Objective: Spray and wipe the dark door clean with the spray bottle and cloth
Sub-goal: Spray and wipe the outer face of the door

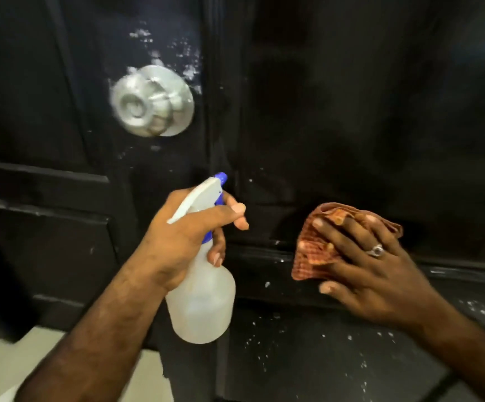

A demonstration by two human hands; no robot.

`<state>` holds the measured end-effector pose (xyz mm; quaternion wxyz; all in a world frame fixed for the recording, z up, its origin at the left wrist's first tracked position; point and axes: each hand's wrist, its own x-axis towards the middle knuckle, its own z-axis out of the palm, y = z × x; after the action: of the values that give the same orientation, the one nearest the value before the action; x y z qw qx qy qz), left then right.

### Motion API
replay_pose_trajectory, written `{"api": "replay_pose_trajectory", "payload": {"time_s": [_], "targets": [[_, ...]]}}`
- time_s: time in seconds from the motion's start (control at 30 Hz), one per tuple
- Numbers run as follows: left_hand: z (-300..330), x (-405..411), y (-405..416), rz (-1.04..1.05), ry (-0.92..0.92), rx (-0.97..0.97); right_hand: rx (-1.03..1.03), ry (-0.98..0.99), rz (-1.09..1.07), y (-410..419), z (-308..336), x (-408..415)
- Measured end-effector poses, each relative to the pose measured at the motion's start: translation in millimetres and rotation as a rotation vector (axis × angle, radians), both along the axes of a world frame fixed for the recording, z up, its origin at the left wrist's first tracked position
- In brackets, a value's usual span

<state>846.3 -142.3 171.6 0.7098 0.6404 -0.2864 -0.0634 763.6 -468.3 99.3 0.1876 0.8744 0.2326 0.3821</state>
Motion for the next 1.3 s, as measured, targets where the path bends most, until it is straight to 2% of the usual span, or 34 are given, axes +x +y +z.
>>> {"api": "replay_pose_trajectory", "payload": {"time_s": [0.13, 0.27, 0.37, 0.5, 0.7, 0.8, 0.87, 0.97, 1.07, 1.1, 1.17, 1.23, 1.3], "targets": [[-3.3, 5.1, 12.1, 0.008, 0.027, -0.018, -0.162, 0.024, 0.000, 28.7, 11.5, 17.1], [-5.3, 3.3, 18.0, 0.019, 0.049, -0.047, -0.227, 0.058, 0.017, 82.3, 13.2, 47.4], [-6.2, -0.2, 33.0, 0.062, 0.068, -0.060, -0.241, 0.102, 0.073, 64.4, 16.8, 40.7], [-6.6, 2.5, 48.9, 0.116, 0.091, -0.048, -0.322, 0.097, 0.012, 35.6, 28.9, 26.3], [-5.0, 7.1, 54.0, 0.140, 0.117, -0.061, -0.238, 0.022, 0.036, 114.0, 27.0, 58.1], [-6.3, 7.3, 60.4, 0.186, 0.138, -0.070, -0.289, 0.030, 0.029, 108.5, 32.3, 61.5], [-8.8, 5.6, 63.5, 0.192, 0.152, -0.076, -0.286, -0.041, 0.050, 102.5, 51.3, 59.7], [-11.4, 6.6, 68.7, 0.192, 0.166, -0.095, -0.092, -0.238, 0.012, 119.7, 95.7, 66.5], [-13.1, 12.0, 72.9, 0.198, 0.153, -0.111, 0.084, -0.314, -0.035, 147.5, 80.4, 76.0], [-13.3, 12.8, 74.2, 0.198, 0.156, -0.116, 0.071, -0.268, -0.026, 148.0, 60.0, 75.9], [-12.9, 13.2, 79.6, 0.197, 0.163, -0.115, -0.098, -0.146, 0.023, 134.7, 29.2, 69.5], [-13.6, 13.9, 86.6, 0.200, 0.159, -0.110, -0.200, -0.139, 0.072, 121.1, 39.7, 65.2], [-14.3, 15.8, 90.3, 0.212, 0.159, -0.106, -0.070, -0.237, 0.027, 124.7, 67.4, 67.3]]}}
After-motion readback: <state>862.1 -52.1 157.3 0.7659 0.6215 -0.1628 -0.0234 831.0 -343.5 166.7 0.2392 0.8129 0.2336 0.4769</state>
